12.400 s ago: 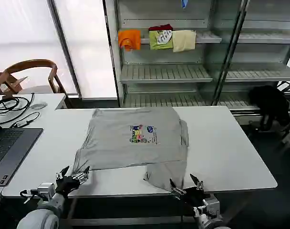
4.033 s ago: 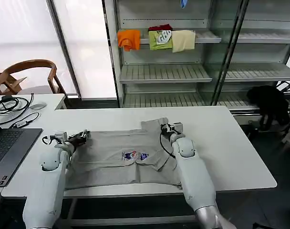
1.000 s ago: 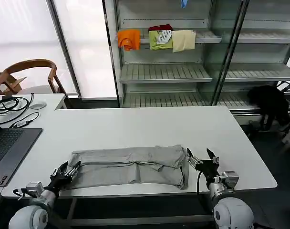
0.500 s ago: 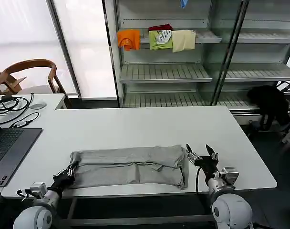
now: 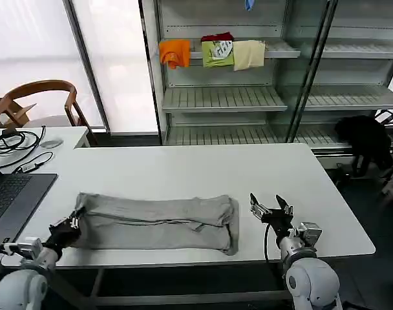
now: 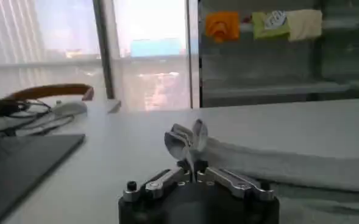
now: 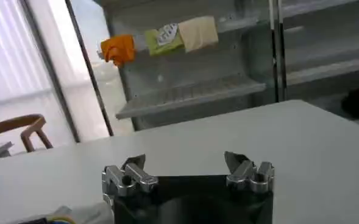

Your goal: Fold and organize the clothes.

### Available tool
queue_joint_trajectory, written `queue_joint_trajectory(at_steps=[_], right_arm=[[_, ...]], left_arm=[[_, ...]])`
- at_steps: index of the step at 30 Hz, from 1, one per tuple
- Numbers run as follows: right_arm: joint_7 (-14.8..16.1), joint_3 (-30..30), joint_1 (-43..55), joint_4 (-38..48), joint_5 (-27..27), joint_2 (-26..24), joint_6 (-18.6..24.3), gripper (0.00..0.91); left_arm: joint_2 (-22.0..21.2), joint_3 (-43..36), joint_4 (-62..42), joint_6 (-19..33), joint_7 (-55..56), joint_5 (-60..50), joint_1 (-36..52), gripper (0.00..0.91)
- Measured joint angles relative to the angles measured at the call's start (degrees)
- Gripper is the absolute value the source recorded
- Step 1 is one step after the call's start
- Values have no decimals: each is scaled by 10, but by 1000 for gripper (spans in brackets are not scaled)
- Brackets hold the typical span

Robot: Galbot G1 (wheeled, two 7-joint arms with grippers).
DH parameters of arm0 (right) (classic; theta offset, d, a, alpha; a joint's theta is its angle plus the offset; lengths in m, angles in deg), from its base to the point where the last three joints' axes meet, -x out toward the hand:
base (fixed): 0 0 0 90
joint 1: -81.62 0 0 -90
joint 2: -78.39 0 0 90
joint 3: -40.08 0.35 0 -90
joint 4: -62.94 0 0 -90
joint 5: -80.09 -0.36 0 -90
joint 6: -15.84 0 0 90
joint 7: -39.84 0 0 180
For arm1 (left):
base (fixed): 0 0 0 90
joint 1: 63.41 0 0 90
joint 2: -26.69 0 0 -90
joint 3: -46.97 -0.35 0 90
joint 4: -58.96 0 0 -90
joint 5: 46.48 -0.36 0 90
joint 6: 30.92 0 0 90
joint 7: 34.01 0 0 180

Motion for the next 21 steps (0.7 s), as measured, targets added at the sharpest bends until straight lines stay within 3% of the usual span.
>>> queue_joint_trajectory(at_steps=[12,16,21], right_arm=[[-2,-6,2,7,-8,-6,-2,907],[-4,-9,1,9,-9,-7,-3,907],[0,-10,-3,7,-8,-9,-3,907]], left_arm=[[160,34,-38,11,-51,-60,58,10],[178,35,-18,-4,-56,-55,61,10],[164,18,40,-38,-50,-41,57,10]])
